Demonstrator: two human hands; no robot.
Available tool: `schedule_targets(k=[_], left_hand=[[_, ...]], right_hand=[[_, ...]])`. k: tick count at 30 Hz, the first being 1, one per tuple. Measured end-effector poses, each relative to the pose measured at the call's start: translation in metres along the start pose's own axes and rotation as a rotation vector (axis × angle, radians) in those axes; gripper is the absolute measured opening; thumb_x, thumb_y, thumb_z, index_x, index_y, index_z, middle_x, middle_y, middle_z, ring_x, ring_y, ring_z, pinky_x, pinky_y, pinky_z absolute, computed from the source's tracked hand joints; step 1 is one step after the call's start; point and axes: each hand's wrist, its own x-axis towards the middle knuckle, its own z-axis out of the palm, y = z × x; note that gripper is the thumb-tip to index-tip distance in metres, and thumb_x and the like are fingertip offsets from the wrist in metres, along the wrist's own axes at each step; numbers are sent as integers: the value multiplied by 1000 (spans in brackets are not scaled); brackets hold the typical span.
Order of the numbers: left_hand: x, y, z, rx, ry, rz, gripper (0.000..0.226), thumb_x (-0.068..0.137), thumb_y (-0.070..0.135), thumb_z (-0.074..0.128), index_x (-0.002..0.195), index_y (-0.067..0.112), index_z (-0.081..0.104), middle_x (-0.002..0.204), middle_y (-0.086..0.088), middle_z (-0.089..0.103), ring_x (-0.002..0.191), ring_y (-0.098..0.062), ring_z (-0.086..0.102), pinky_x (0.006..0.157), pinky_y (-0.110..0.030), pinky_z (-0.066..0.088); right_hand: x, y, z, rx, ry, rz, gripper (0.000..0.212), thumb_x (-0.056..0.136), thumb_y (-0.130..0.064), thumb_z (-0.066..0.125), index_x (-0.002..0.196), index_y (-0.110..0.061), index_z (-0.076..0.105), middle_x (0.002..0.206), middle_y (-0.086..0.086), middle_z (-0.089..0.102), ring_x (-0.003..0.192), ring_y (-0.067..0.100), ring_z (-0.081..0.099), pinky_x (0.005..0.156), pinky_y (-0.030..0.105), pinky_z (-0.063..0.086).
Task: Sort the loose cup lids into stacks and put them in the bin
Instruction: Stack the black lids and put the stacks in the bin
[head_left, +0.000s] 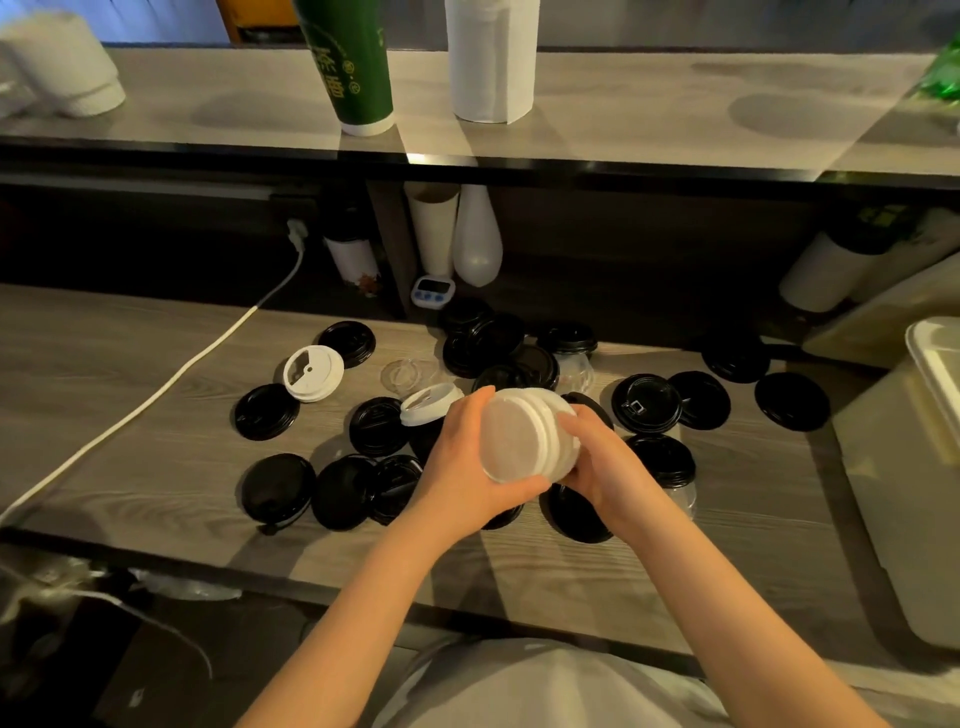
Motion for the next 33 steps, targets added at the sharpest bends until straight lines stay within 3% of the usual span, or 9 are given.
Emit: schedule_targets(k=[2,6,11,14,17,22,27,30,33], left_hand=[[-1,2,3,26,5,10,101,69,37,79,144,31,13,147,11,17,130,-10,28,101,-27,33],[-2,8,10,104,39,75,103,69,38,78,146,26,11,146,10,15,129,-9,27,94,-21,32],[-1,8,12,197,60,167,105,67,45,78,146,28,12,141,14,17,124,-4,25,94,-19,29],[1,2,10,-36,16,100,100,70,50,73,147,28,13,136,19,22,122,2,27,96,-19,31],[7,-5,8,-445,-22,-80,69,88,39,59,145,23,25,133,11,42,122,-7,44,94,-21,40],[11,-17,8,-671,-32,-153,26,89,19,59,114,25,57,118,1,63,112,-13,58,89,-26,49],[13,-35,-2,-701,72,-160,28,81,20,70,105,29,58,113,0,64,110,-14,59,86,-25,47],[8,-49,-13,-757,92,-178,42,71,23,71,110,28,56,114,-2,63,105,-12,61,80,-24,51],[3,-64,-29,-732,172,-160,50,81,8,70,121,28,48,113,0,61,98,-7,62,75,-19,52]], right_hand=[[-2,-2,-2,-3,-38,-13,36,97,-40,40,121,-19,56,117,4,66,105,17,64,89,35,52],[-8,-5,-6,-142,-66,-65,54,78,-47,60,121,-17,50,118,4,62,106,17,63,90,36,53],[-10,-6,-11,-137,-16,-119,22,90,-25,59,109,-15,55,108,8,64,96,19,64,84,36,53],[-10,-5,-14,-96,10,-131,30,83,-33,60,108,-15,58,109,10,64,98,23,64,81,37,54],[-9,-2,-17,-20,-9,-119,42,77,-36,56,112,-13,60,113,13,63,103,28,62,82,40,53],[-6,0,-14,-69,-16,-116,39,82,-37,55,114,-15,61,113,9,65,103,24,63,80,34,55],[2,-1,-9,-253,-57,-104,26,94,-26,52,118,-22,62,107,0,69,101,19,65,84,35,56],[13,-5,2,-336,-155,-107,23,93,-24,56,115,-30,60,107,-6,71,99,12,66,86,33,55],[31,-8,21,-415,-245,-104,27,91,-25,60,114,-37,57,112,-6,68,102,10,65,88,31,54]])
